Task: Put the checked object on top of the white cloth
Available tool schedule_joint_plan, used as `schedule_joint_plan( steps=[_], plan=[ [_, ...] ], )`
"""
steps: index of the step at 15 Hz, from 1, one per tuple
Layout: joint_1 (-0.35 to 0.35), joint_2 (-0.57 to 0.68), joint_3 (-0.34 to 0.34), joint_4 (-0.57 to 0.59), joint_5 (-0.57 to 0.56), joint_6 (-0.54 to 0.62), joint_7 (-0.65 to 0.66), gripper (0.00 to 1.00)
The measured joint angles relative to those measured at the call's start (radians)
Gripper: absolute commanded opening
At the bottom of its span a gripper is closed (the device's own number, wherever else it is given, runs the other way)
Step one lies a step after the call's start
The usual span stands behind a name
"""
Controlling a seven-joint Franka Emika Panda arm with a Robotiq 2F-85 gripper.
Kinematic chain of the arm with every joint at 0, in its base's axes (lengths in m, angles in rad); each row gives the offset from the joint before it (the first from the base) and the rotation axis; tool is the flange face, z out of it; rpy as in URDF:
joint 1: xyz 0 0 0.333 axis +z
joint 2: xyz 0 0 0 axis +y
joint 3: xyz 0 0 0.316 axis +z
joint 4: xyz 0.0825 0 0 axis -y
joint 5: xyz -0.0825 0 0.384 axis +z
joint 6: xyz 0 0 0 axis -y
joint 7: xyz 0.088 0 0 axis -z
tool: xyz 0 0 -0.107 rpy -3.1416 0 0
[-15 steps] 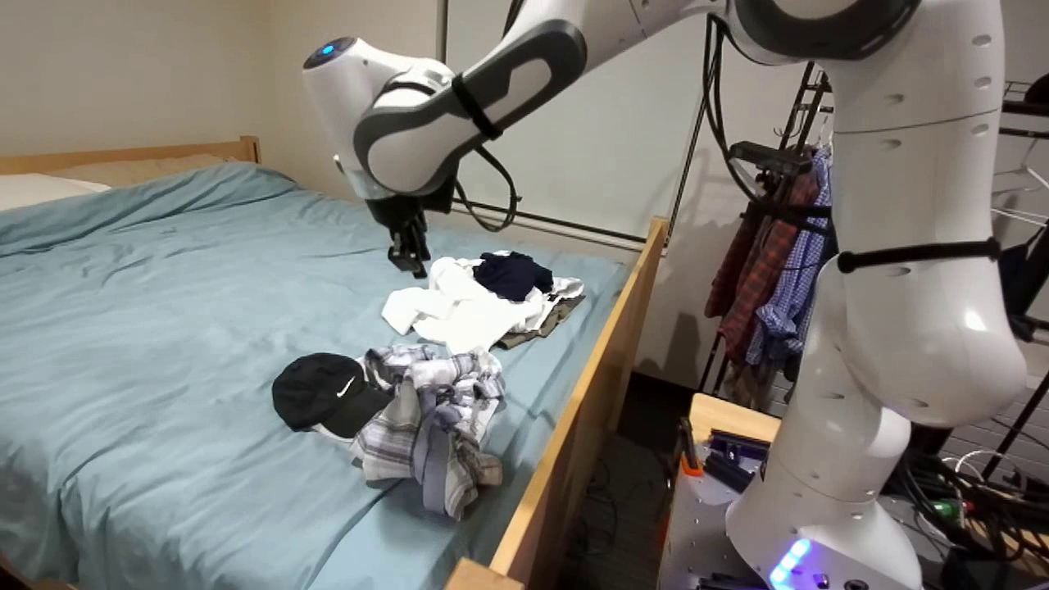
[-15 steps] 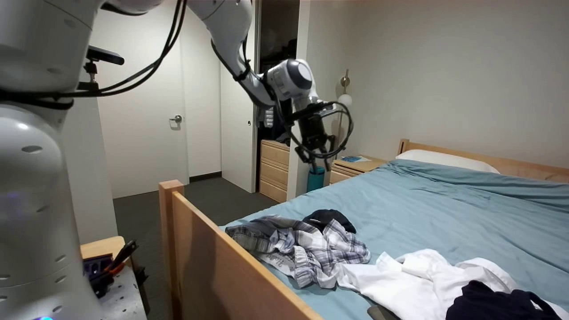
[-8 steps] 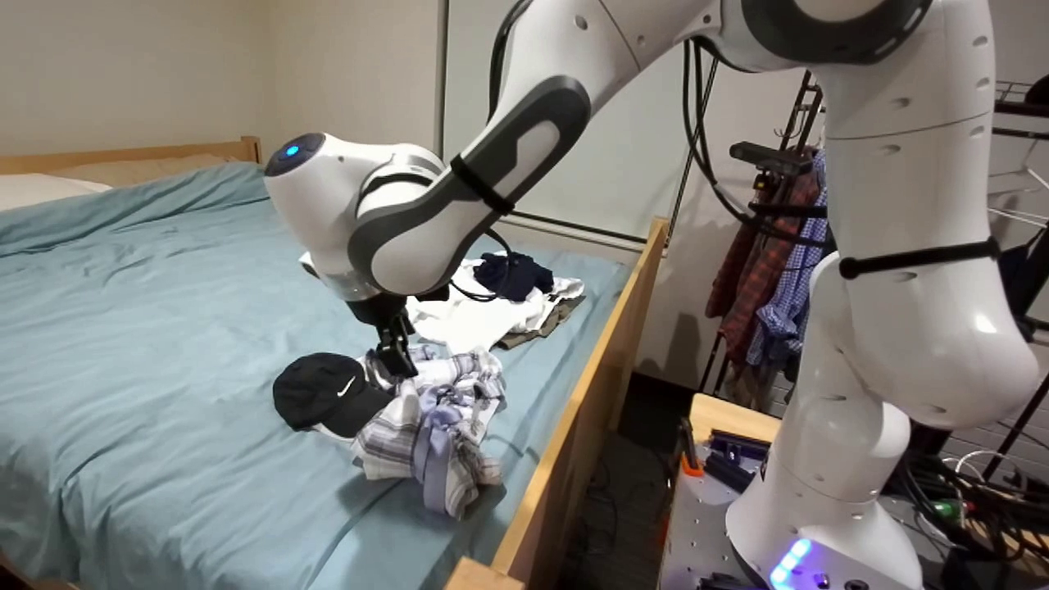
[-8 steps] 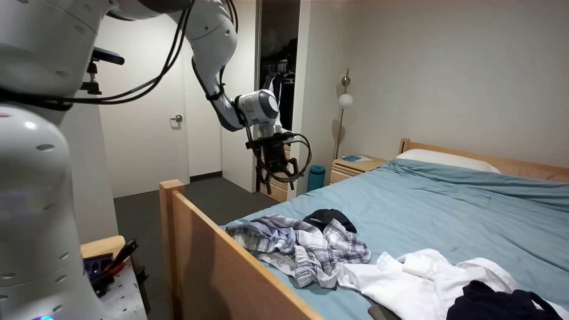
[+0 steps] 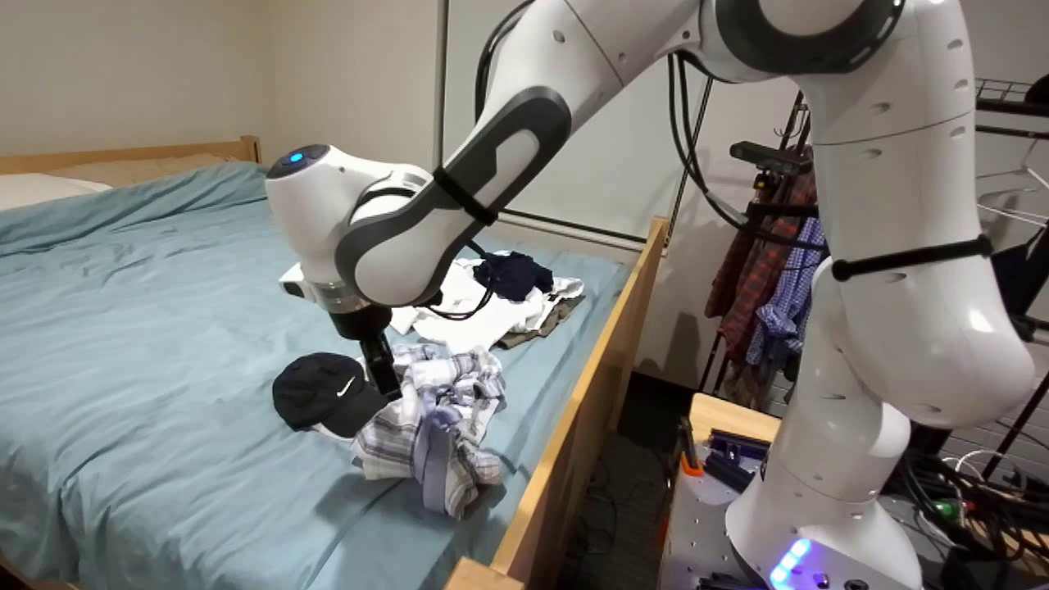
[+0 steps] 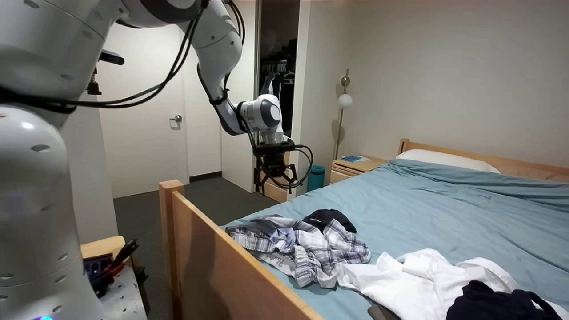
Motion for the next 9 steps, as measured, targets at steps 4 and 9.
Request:
schedule_joint_plan(
  steps=[4, 9],
  plan=[
    [-0.054, 0.057, 0.021, 0.000, 0.021, 0.105, -0.223, 1.00],
    [-0.069, 0.081, 0.027, 0.003, 0.036, 0.107, -0.294, 1.00]
  ],
)
